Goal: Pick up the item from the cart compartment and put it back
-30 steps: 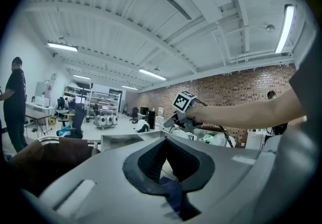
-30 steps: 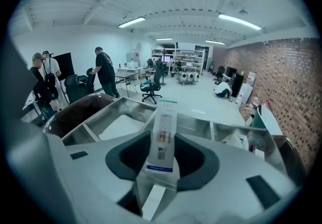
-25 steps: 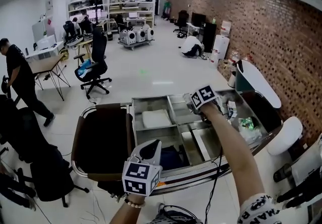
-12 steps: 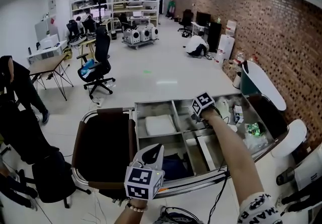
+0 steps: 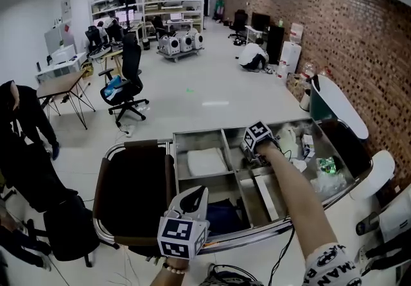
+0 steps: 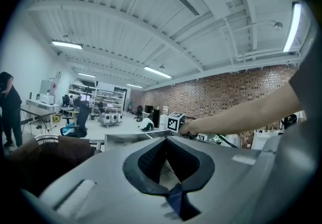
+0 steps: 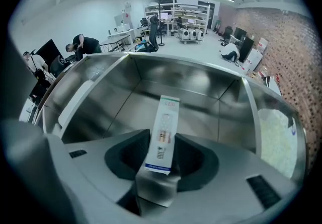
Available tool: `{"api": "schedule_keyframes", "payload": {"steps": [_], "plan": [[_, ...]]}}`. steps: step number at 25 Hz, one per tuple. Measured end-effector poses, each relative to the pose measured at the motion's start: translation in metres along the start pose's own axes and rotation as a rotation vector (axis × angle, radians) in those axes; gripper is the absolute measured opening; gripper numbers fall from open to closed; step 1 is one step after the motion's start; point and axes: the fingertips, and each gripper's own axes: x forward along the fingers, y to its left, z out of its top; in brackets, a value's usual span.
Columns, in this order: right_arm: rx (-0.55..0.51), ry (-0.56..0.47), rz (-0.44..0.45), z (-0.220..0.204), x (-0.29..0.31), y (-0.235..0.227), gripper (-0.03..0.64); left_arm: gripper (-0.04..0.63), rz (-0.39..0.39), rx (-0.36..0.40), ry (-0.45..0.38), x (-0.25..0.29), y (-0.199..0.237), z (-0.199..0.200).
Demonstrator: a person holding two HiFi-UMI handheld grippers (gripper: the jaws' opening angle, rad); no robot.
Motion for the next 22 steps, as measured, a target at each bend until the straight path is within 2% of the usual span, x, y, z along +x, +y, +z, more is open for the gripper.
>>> {"api": "schedule_keyframes", "payload": {"steps": [6, 7, 11, 13, 16, 20, 22], "plan": [[-0.026, 0.021, 0.011, -0.001, 0.003, 0.002, 0.175, 0.002, 0.002, -0.006, -0.003, 0.002, 0.001, 0.000], [-0.027, 0.018, 0.015, -0.001, 0.002, 0.003, 0.224, 0.002, 0.001, -0.005, -0.003, 0.002, 0.001, -0.001], [-0.023, -0.024, -0.005, 0.005, -0.009, -0.001, 0.236, 0.002, -0.004, -0.005, -0.005, 0.001, -0.002, 0.001], [-0.031, -0.061, -0.014, 0.009, -0.022, 0.000, 0.265, 0.002, -0.006, -0.011, -0.008, -0.004, -0.003, 0.001], [-0.046, -0.176, -0.001, 0.016, -0.061, 0.009, 0.265, 0.002, -0.013, -0.016, -0.021, -0.015, -0.007, 0.005], [-0.031, -0.421, 0.075, 0.021, -0.132, 0.038, 0.262, 0.002, -0.017, -0.028, -0.028, -0.032, -0.011, 0.004], [-0.019, -0.530, 0.106, 0.014, -0.164, 0.056, 0.210, 0.002, -0.015, -0.040, -0.028, -0.042, -0.009, 0.000]]}}
